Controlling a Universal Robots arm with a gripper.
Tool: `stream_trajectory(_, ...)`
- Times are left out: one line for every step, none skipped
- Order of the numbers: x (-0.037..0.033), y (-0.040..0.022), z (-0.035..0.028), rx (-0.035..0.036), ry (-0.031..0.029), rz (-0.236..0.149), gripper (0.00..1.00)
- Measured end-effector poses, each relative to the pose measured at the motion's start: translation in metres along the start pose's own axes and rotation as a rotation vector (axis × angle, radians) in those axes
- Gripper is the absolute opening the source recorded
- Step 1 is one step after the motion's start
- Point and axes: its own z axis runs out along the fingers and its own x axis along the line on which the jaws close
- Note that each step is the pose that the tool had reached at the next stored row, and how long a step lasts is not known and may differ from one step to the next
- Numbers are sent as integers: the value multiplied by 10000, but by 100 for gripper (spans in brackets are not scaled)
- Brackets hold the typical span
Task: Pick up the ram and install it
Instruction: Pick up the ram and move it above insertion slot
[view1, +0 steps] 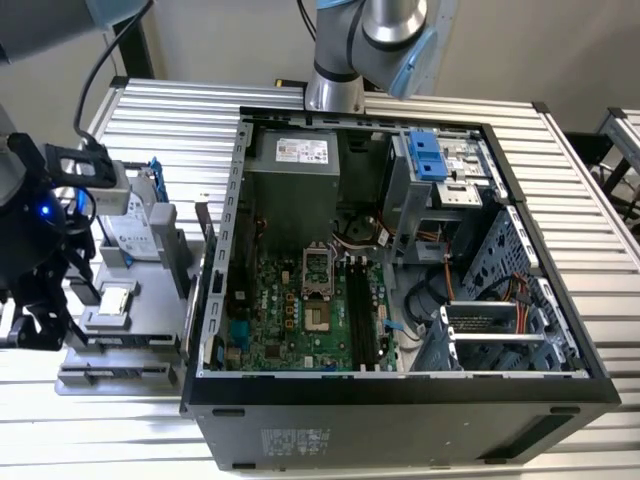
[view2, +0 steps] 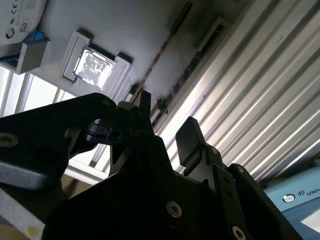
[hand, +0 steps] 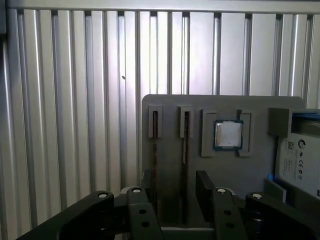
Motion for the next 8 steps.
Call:
stream_trajectory(3, 0, 10, -1, 1, 0, 100)
stream_trajectory(6, 0, 22, -1, 1, 0, 100)
stream_trajectory(10, 0, 32, -1, 1, 0, 100)
stream_trajectory(15, 0, 43, -1, 1, 0, 100)
stream_trajectory(18, 0, 54, -1, 0, 0, 100)
stream_trajectory(21, 0, 67, 1, -1, 0, 100)
stream_trajectory(24, 0, 80, 1, 0, 1, 100)
stream_trajectory(26, 0, 92, 0, 0, 0, 100)
